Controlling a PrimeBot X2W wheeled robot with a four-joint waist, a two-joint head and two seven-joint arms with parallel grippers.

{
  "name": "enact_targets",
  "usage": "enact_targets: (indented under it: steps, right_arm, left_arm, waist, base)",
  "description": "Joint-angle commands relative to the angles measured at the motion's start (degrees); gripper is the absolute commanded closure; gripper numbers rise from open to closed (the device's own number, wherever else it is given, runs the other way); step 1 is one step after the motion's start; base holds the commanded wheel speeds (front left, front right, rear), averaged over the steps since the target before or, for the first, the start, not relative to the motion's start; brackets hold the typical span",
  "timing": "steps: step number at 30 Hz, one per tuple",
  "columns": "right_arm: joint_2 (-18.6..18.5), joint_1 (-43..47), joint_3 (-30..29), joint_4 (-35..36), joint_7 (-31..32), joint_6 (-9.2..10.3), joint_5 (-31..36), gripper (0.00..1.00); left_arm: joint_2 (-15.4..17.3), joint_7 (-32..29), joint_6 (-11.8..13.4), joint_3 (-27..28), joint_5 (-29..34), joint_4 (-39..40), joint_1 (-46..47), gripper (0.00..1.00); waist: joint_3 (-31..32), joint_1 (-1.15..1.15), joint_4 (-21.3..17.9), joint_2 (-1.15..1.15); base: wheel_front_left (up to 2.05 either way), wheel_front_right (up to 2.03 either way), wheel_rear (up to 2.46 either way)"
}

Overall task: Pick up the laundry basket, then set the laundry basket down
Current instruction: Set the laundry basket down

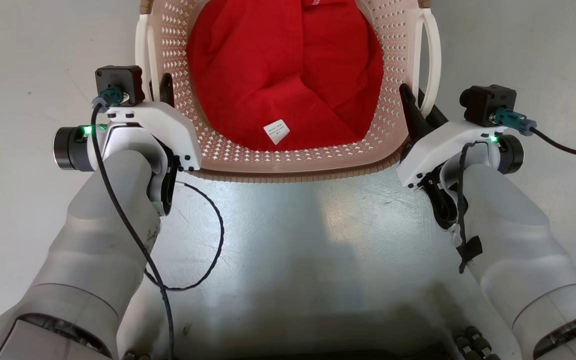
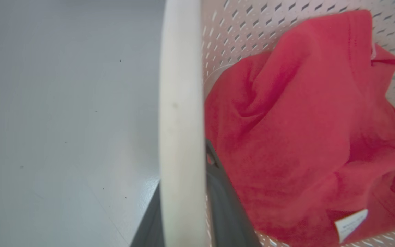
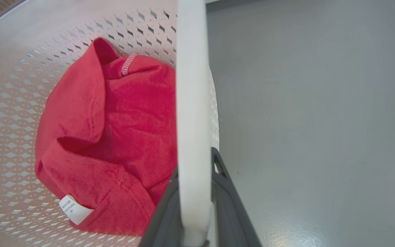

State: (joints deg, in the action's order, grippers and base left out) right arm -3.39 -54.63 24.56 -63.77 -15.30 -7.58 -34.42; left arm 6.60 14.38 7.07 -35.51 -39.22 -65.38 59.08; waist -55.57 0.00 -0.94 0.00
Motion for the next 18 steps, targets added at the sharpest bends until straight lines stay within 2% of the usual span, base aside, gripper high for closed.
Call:
enact_targets:
  steps: [1, 18]
  right_arm:
    - [0.51, 2.49, 1.05, -0.12, 0.3, 0.09, -0.36, 1.0]
    - [0.51, 2.71, 0.93, -0.15, 0.3, 0.09, -0.28, 1.0]
  left_arm:
    - [1.84, 0.62, 0.12, 0.78, 1.08, -0.06, -0.41, 1.0]
    - [0.96, 0.62, -0.34, 1.87, 1.68, -0.63, -0.58, 1.0]
  waist:
    - [0.07, 0.0, 0.0, 0.0]
    - [0.54, 0.0, -0.28, 0.0]
  base:
    - [0.0, 0.0, 0.0]
    - [0.0, 0.0, 0.0]
